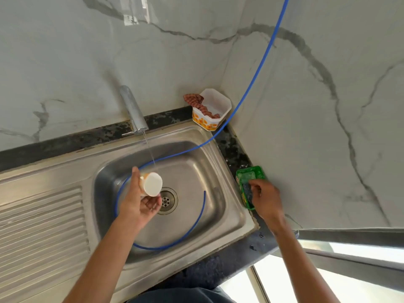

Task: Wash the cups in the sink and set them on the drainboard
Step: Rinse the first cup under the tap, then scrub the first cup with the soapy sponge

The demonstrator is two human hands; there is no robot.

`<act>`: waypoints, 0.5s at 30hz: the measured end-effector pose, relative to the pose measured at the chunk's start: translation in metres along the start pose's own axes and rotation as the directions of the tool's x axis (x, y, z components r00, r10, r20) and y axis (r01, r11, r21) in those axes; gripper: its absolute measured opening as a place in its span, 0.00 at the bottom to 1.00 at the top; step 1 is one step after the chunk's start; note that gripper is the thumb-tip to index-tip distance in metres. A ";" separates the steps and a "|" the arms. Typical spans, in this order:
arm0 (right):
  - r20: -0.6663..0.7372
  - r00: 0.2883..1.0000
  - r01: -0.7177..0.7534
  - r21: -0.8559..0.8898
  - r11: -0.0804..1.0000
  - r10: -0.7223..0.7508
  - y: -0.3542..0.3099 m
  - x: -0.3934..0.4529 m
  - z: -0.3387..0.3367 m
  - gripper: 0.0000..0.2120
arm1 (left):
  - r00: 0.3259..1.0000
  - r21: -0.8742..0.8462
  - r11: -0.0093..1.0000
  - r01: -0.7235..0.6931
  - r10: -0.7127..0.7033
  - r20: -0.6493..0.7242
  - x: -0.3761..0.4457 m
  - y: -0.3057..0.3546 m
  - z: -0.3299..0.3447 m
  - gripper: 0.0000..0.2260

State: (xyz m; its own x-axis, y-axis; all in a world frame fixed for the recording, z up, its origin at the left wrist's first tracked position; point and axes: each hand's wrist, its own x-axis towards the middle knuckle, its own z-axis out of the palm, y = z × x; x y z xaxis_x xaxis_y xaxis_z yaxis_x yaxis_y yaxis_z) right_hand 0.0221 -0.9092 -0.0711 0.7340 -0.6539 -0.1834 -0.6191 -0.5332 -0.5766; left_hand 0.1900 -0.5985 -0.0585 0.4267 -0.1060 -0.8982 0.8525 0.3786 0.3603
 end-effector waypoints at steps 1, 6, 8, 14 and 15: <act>0.038 0.999 0.021 -0.052 0.998 -0.019 0.008 0.003 -0.002 0.13 | 0.999 -0.012 0.999 0.034 -0.034 0.010 0.001 -0.006 -0.005 0.39; 0.167 0.972 0.188 -0.120 0.975 -0.167 0.015 0.017 -0.004 0.20 | 1.000 -0.037 0.999 0.016 -0.016 0.006 -0.008 -0.018 -0.010 0.39; 0.196 0.962 0.219 -0.152 0.964 -0.188 0.017 0.021 -0.003 0.22 | 0.998 0.028 0.998 -0.061 0.061 0.019 -0.013 -0.020 -0.008 0.34; 0.106 0.973 0.219 -0.154 0.963 -0.205 0.013 0.022 -0.002 0.05 | 0.937 0.398 0.849 -0.348 0.308 0.164 -0.015 -0.023 -0.004 0.41; 0.088 0.977 0.205 -0.158 0.966 -0.193 0.013 0.022 0.000 0.07 | 0.922 0.455 0.802 -0.387 0.341 0.182 -0.015 -0.025 -0.004 0.40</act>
State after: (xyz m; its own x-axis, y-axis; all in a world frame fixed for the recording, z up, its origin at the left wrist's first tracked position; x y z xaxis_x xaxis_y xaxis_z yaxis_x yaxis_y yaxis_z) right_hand 0.0301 -0.9303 -0.0819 0.8615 -0.4887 -0.1378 -0.4913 -0.7338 -0.4692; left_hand 0.1608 -0.6024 -0.0547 0.7394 -0.1356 -0.6595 0.6562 -0.0737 0.7509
